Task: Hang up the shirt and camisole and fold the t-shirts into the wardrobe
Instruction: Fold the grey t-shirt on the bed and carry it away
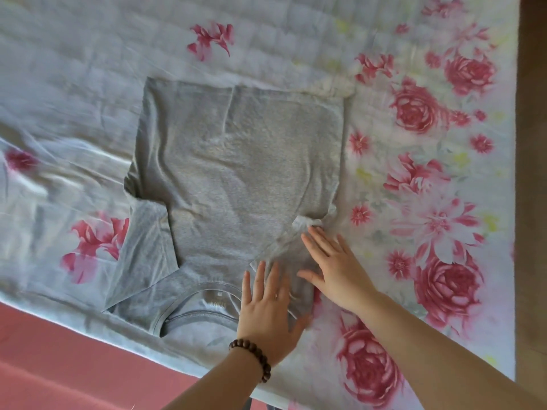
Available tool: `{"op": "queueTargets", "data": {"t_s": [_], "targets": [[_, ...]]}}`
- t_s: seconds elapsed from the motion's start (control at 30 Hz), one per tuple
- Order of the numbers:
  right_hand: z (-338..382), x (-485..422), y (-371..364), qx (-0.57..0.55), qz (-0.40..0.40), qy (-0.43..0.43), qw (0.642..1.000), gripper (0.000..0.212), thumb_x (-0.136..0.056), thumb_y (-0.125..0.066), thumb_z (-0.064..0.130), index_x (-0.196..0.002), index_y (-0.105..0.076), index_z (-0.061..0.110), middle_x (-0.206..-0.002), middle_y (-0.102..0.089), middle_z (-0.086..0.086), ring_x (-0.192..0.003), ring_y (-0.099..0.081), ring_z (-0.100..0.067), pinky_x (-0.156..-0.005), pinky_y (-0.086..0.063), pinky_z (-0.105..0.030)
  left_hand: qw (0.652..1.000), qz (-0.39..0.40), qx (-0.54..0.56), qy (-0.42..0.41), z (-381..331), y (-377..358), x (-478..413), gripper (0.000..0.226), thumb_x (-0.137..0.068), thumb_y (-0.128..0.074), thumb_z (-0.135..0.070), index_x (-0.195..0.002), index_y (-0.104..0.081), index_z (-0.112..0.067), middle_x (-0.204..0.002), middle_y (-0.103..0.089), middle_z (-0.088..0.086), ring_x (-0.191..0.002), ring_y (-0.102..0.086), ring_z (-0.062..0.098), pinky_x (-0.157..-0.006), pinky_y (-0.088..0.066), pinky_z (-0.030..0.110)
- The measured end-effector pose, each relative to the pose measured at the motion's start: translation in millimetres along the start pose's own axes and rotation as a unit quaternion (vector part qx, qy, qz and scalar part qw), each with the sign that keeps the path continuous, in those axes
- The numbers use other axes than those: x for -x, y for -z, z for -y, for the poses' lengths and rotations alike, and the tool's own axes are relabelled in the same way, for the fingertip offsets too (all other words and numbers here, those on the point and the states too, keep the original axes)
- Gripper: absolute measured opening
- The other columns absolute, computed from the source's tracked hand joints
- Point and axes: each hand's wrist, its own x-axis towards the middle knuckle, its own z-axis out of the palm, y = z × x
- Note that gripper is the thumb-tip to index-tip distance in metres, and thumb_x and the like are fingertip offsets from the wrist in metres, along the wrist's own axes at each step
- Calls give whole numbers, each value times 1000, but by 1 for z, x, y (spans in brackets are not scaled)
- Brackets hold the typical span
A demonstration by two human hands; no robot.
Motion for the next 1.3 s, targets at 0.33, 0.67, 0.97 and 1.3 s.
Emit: {"op": "queueTargets", "data": {"t_s": [0.33,0.67,0.97,1.3], "targets": [[-96,-93,117,-9,-145,28,989,19,-80,-69,2,-97,-74,6,-93,-72,-9,-88,-65,-30,-80,-51,-37,988,-125,70,65,-47,5,-16,35,-72,-48,-52,-76,-63,-22,-81,-57,-2,-72,-58,21,-65,-49,37],[-155,-225,129,-195,-84,-232,949,21,-91,-61,24,-82,-70,6,-76,-67,-11,-65,-61,-24,-56,-42,-21,960,-190,30,203,-67,-49,-47,47,-60,-51,-63,-60,-64,-18,-66,-57,0,-61,-57,23,-52,-46,34],[-213,-300,94,-276,-64,-351,893,50,-58,-79,31,-97,-70,1,-100,-71,-20,-84,-68,-27,-81,-57,-43,962,-158,56,215,-70,-37,-46,21,-75,-46,-29,-62,-61,-21,-71,-56,-5,-68,-59,21,-61,-48,34],[-150,-267,137,-481,-19,-326,814,32,-93,-53,2,-124,-54,4,-103,-56,-6,-83,-59,-15,-75,-49,-30,954,-99,124,255,-71,-13,-40,18,-70,-76,-16,-62,-61,-20,-64,-58,-7,-62,-59,19,-54,-46,31]]}}
